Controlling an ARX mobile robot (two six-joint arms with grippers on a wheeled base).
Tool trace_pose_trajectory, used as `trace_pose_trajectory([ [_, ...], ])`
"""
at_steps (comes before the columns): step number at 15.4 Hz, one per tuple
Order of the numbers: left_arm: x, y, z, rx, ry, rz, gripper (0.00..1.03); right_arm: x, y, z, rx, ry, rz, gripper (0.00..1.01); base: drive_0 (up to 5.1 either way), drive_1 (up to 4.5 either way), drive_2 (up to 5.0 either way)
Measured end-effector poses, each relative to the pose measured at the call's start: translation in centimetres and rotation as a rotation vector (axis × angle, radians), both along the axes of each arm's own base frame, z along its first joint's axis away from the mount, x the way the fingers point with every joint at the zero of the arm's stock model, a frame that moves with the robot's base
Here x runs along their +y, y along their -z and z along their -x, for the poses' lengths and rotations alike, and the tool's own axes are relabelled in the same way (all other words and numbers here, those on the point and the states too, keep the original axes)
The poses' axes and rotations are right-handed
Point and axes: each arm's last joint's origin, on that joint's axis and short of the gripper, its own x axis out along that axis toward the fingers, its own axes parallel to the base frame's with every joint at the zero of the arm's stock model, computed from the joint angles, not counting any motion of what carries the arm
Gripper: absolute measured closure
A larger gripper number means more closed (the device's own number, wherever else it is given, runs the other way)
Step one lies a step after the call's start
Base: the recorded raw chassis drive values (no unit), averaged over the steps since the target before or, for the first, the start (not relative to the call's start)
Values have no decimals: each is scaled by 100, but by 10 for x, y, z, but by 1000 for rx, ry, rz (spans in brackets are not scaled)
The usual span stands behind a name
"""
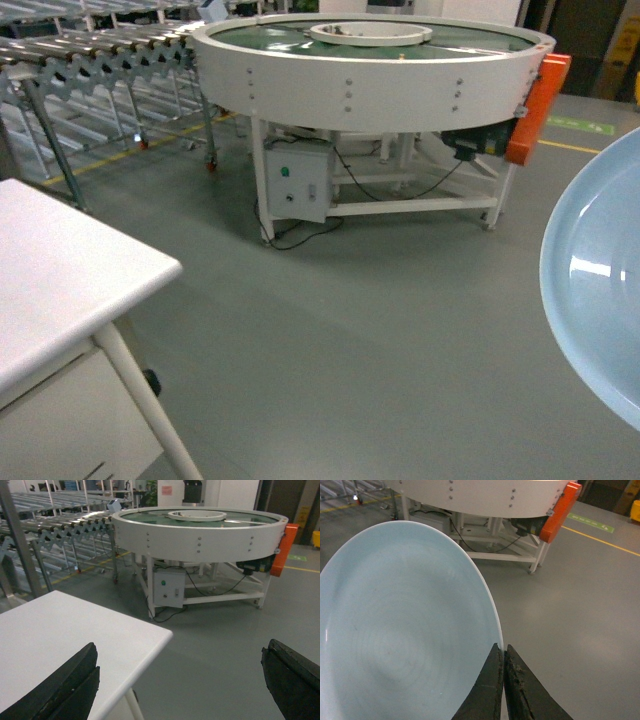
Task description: Place blue tray on left shelf second layer neatly
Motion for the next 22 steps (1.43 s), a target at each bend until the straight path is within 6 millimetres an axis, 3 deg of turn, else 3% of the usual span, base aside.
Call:
trace_pose_trajectory([
  [22,0,0,0,3,0,0,5,0,0,0,1,0,0,99,269,-182,-526],
])
